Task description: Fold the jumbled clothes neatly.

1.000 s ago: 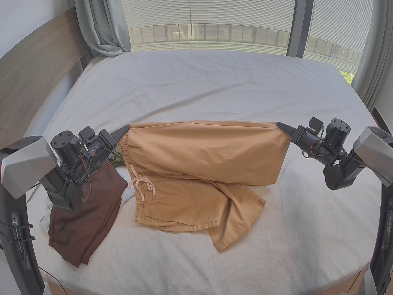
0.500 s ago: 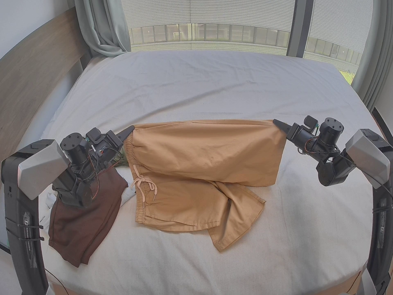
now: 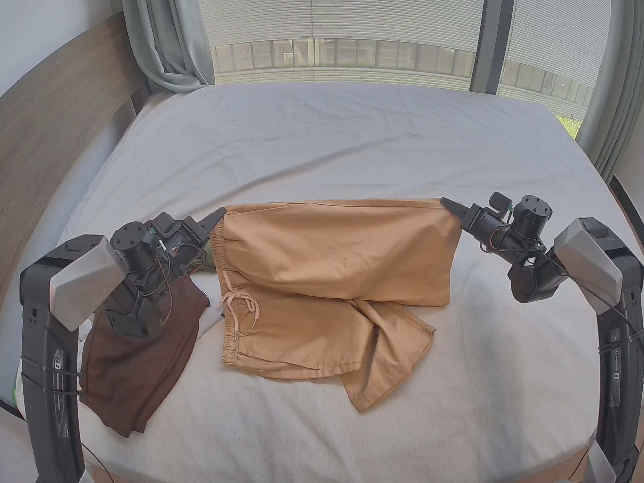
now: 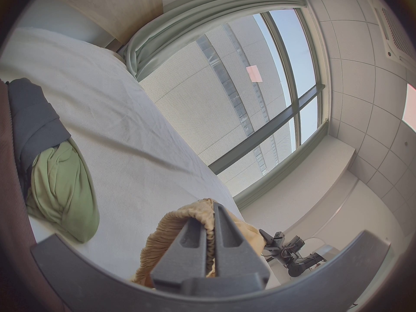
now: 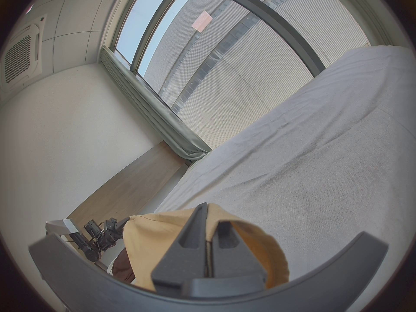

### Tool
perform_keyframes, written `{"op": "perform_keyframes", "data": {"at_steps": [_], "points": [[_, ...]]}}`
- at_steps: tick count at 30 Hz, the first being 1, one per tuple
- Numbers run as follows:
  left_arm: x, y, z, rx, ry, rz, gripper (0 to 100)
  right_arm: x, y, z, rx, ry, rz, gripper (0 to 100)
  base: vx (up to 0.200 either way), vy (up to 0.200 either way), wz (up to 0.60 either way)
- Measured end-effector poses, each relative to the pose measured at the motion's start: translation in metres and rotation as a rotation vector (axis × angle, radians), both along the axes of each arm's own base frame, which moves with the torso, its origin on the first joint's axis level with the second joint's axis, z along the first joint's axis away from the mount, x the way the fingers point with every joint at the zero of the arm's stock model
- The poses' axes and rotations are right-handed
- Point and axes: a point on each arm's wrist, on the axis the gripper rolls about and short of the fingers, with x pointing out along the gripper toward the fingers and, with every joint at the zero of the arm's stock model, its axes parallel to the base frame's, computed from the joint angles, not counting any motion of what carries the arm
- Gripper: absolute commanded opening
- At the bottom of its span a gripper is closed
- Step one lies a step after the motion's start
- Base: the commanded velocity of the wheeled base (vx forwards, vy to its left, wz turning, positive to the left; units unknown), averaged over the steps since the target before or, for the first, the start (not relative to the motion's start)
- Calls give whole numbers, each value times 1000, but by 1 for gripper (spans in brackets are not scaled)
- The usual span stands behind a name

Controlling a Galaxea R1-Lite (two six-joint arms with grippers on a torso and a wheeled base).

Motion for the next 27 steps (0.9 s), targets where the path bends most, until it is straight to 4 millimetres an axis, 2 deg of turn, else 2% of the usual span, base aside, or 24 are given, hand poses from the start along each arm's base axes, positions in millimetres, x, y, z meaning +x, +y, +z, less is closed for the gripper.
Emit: {"op": "perform_keyframes", "data": {"at_steps": [7,15,16,27], "points": [[7,-1,-1,-19,-9,0,0,5,0,-7,-2,11,0,0,0,0,0],[11,0,-3,-32,-12,-2,0,8,2,-4,-3,3,3,0,0,0,0],[12,0,-3,-32,-10,-1,100,9,3,-4,-3,5,4,100,0,0,0],[19,1,-9,-32,29,7,100,18,8,10,8,-37,-27,100,0,0,0]]}}
